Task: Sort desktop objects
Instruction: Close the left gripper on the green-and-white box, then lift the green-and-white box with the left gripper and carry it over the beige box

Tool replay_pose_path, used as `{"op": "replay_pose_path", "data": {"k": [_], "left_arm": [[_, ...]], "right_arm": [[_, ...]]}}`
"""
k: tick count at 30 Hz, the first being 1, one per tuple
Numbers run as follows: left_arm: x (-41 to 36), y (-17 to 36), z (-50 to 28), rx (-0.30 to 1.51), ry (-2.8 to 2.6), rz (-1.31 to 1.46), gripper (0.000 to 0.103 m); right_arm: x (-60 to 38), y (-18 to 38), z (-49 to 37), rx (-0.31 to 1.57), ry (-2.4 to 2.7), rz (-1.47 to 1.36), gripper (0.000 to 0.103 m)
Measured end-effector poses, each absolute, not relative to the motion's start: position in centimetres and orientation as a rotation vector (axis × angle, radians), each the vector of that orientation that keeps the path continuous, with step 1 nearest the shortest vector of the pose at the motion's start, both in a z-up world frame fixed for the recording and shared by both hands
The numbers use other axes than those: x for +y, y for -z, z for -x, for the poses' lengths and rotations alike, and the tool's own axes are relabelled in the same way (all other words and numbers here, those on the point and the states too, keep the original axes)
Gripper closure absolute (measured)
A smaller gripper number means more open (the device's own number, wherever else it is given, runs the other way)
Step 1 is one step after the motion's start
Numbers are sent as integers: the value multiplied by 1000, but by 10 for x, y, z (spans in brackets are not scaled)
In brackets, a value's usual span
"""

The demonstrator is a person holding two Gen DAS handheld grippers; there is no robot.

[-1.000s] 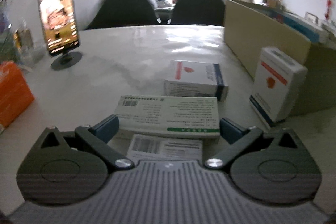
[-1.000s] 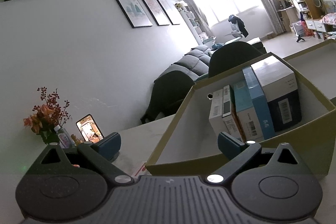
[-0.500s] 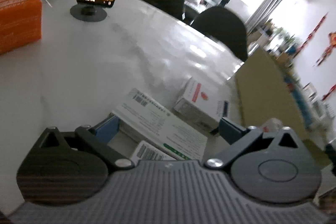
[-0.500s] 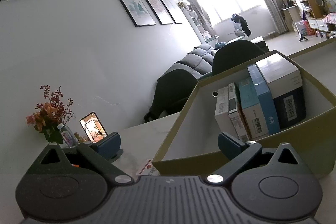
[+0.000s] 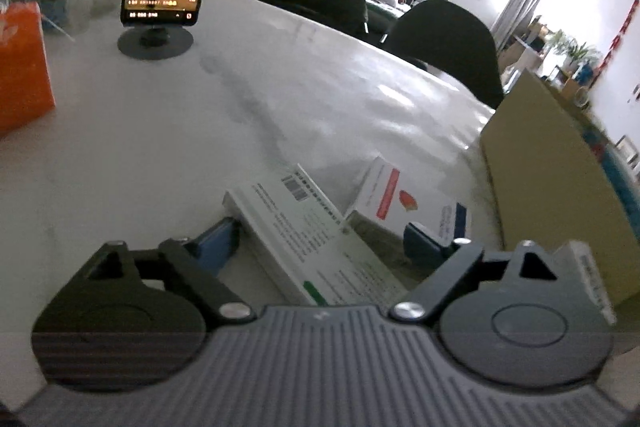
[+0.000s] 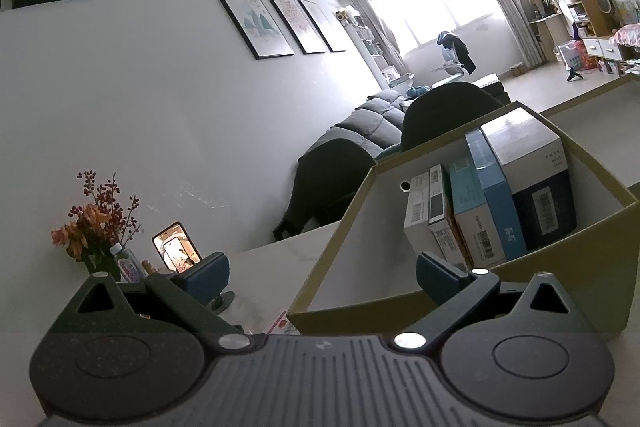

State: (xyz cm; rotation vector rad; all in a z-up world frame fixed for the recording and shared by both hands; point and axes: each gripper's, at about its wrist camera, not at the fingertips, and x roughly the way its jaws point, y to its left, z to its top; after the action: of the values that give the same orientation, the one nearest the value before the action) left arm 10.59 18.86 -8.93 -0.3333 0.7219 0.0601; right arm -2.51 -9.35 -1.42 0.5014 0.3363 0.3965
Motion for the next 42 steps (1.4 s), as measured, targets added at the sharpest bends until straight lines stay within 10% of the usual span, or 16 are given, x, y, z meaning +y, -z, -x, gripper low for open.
{"op": "replay_pose_path", "data": {"k": [11, 19, 32, 38, 42], "left_arm": [[175, 96, -102, 697, -41, 185, 19], [194, 90, -100, 709, -34, 223, 45], [171, 94, -104, 717, -64, 143, 23], [166, 96, -101, 694, -122, 38, 54], [178, 92, -98, 685, -115, 107, 55]], "right_arm": [[-98, 15, 26, 338, -393, -509, 2], [-101, 16, 28, 337, -390, -515, 2], [-98, 16, 26, 343, -394, -510, 2], [-97, 17, 26, 347, -395, -509, 2], [-98, 17, 27, 347, -396, -509, 2]]}}
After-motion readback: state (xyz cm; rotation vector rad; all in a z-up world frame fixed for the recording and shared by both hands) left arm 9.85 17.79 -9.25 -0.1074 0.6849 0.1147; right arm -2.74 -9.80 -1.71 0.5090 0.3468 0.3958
